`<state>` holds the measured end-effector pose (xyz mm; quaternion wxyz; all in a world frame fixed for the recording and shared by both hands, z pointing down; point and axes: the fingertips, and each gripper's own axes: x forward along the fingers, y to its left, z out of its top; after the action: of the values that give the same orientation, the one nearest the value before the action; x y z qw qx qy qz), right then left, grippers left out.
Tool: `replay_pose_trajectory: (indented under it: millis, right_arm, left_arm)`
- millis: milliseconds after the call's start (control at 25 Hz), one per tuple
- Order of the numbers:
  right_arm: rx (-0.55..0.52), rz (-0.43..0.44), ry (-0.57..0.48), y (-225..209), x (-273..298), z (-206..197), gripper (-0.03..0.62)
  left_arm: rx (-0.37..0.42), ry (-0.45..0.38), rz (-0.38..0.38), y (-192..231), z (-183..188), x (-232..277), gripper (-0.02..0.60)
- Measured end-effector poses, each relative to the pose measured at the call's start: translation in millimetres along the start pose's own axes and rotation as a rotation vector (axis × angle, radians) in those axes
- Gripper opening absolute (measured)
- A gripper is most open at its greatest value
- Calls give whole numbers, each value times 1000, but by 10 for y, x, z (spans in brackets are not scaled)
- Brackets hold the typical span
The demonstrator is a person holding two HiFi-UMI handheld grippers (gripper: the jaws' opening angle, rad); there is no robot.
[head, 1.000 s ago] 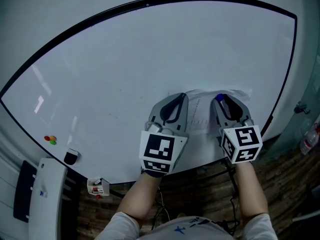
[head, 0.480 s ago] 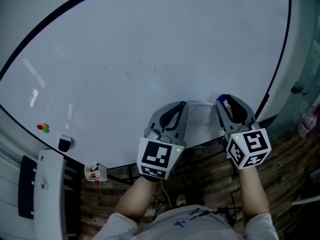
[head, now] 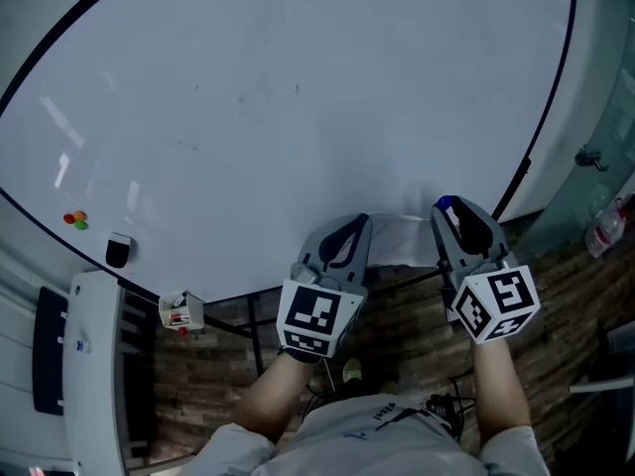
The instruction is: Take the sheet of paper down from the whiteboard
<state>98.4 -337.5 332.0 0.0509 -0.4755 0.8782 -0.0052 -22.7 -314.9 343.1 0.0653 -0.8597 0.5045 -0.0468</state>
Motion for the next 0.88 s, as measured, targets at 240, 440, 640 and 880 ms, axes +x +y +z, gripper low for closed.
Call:
replay_pose_trajectory:
  millis: [240,440,640,880]
  right_arm:
    - [25,-12,20,7,-222,-176,130]
    - [11,-12,15,7,-306,-231,130]
    - [-5,-1,5,19,-352,-184,130]
    - [-8,11,9,40,-340,-210,129]
  left_arm:
    - [-23,30,-15,-233,-212,-85,14]
    - [-18,46,-6,-329,-282,-135,14]
    - [-30,51,-1,-392,-279,-159,14]
    - [-29,52,2,-407,-261,-152,14]
